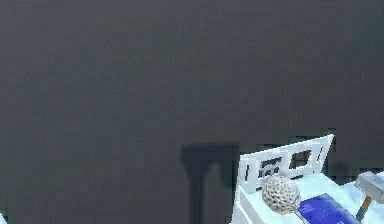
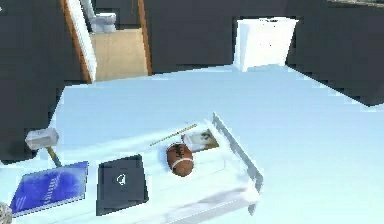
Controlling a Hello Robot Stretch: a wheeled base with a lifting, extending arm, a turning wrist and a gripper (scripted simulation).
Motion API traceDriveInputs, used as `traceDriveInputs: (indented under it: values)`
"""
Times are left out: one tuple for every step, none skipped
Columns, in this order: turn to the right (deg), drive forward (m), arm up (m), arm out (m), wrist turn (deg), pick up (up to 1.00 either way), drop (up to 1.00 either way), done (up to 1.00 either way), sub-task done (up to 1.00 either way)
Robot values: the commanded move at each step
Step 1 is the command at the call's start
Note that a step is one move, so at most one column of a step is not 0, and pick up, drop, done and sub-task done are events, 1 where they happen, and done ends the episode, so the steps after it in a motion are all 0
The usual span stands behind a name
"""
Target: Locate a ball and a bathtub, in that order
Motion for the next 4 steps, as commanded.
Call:
traceDriveInputs:
  values:
    - [30.0,0.0,0.0,0.0,0.0,0.0,0.0,0.0,0.0]
    - [0.0,0.0,0.0,0.0,0.0,0.0,0.0,0.0,1.0]
    - [45.0,0.0,0.0,0.0,0.0,0.0,0.0,0.0,0.0]
    - [45.0,0.0,0.0,0.0,0.0,0.0,0.0,0.0,0.0]
